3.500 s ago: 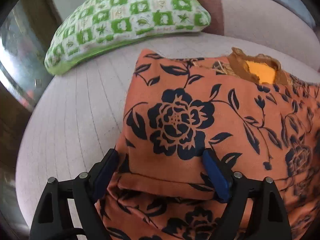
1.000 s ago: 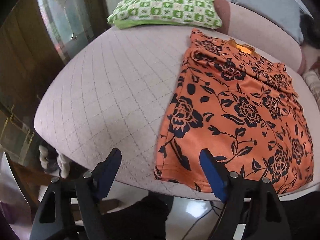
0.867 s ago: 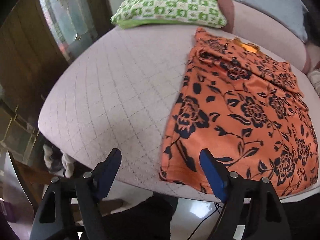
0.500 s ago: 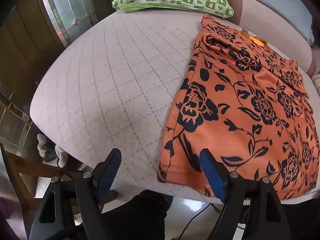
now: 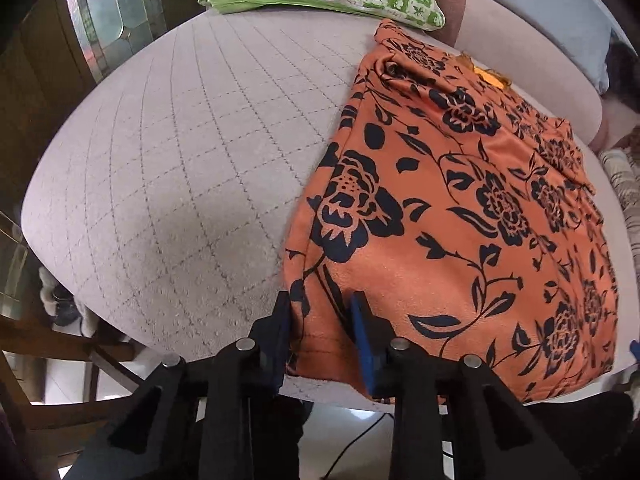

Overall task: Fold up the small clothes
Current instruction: 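Grasp the blouse hem with the left gripper while the right gripper grasps the hem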

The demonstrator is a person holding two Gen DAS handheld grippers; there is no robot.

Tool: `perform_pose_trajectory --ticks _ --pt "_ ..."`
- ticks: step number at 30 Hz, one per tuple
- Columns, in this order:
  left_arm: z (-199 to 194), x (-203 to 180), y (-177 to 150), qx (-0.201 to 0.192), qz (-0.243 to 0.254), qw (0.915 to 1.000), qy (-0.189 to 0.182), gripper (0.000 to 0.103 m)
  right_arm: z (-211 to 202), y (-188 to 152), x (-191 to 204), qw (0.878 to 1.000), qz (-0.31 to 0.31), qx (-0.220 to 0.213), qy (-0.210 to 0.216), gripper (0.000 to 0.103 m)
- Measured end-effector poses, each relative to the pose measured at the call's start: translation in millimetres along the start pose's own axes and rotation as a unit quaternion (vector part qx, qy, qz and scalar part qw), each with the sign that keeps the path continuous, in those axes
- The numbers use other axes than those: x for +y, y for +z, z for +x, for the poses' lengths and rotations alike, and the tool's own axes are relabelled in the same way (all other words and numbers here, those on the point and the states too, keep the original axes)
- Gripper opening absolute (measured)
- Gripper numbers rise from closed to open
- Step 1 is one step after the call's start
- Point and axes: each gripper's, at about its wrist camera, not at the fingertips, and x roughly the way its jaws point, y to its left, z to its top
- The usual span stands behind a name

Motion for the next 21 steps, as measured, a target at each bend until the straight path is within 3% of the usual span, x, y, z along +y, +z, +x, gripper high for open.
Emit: perform_pose_trajectory --ticks 3,6,7,9,11,14,21 --pt "0.7 0.8 0.3 0.006 0.004 1.0 -0.003 0.05 1.5 7.0 -10.2 1.0 0.006 -0.002 -0.012 0.079" --pt "1.8 -6.7 0.7 -0.002 0.025 0.9996 -0.015 0.051 4.0 13.3 -20.8 1.0 0.015 0.005 -0.018 0.079" --pt "2.7 -10.2 -0.1 0.0 0.033 0.9994 -0.013 0.051 5.8 15.1 -24.6 1.0 0.02 0.009 -0.017 0.079" --pt "3.6 -14.4 -0.4 0.0 0.043 0.999 -0.01 0.038 10.4 18.0 -29.3 0.999 0.024 0.019 -0.014 0.078" --pt "4.0 -15.9 2.2 -0.002 0.049 0.9985 -0.025 0.017 16.7 21.4 -31.7 0.999 0.025 0.026 -0.014 0.075" --pt "3.9 -14.6 5.3 0.001 0.054 0.9979 -0.035 0.015 29.4 26.6 -31.6 0.999 0.019 0.039 -0.013 0.066" --pt "9.2 -18.1 10.1 -0.001 0.069 0.997 -0.035 0.026 56.0 25.5 -23.8 0.998 -0.01 0.057 -0.029 0.065"
